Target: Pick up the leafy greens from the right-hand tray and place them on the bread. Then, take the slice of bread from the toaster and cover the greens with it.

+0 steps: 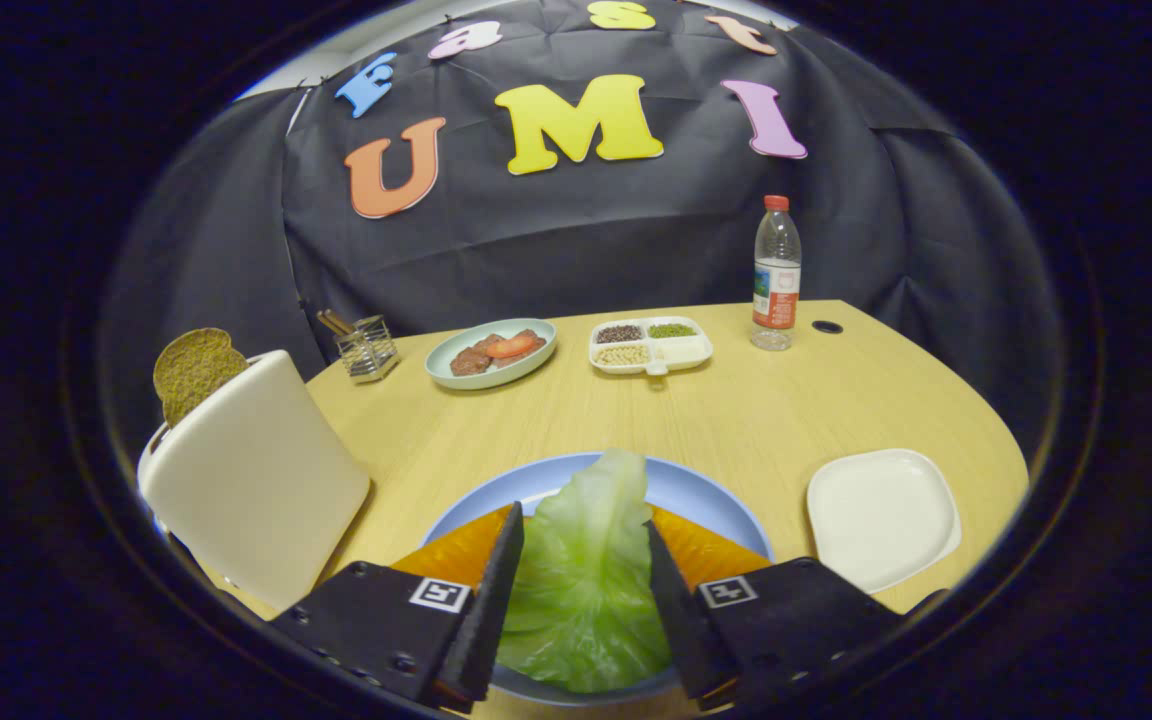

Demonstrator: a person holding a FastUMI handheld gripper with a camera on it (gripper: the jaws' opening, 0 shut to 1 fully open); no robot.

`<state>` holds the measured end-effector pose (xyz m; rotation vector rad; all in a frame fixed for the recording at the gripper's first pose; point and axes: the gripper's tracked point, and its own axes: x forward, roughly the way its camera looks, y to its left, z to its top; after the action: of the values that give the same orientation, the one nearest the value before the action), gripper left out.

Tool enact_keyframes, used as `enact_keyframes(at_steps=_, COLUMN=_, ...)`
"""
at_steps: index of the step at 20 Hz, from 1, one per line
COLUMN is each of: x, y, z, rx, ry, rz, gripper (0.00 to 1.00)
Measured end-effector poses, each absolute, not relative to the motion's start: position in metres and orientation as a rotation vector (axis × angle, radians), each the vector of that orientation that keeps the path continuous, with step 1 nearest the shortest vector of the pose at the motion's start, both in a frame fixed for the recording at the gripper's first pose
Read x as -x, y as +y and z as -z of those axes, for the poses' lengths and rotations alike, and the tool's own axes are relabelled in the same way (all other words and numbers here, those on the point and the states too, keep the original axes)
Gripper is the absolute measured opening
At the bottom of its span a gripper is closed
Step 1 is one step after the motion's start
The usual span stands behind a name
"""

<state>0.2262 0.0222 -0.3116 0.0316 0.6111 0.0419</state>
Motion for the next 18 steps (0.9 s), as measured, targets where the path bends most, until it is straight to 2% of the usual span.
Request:
enact_keyframes(at_steps=1, x=-0.223, y=0.016, z=0.307, rx=-0.008, ry=0.602, rz=-0.010, gripper=0.73)
enact_keyframes(at_steps=3, x=-0.216, y=0.014, z=0.294, rx=0.016, ry=0.570, rz=0.007, gripper=0.80)
enact_keyframes(at_steps=5, x=-0.207, y=0.014, z=0.276, rx=0.036, ry=0.525, rz=0.011, gripper=0.95)
enact_keyframes(at_steps=13, x=-0.160, y=0.020, z=0.196, rx=0.054, ry=0.385, rz=0.068, gripper=0.96)
enact_keyframes(at_steps=18, x=-0.139, y=0.057, z=0.148, rx=0.054, ry=0.306, rz=0.060, gripper=0.96)
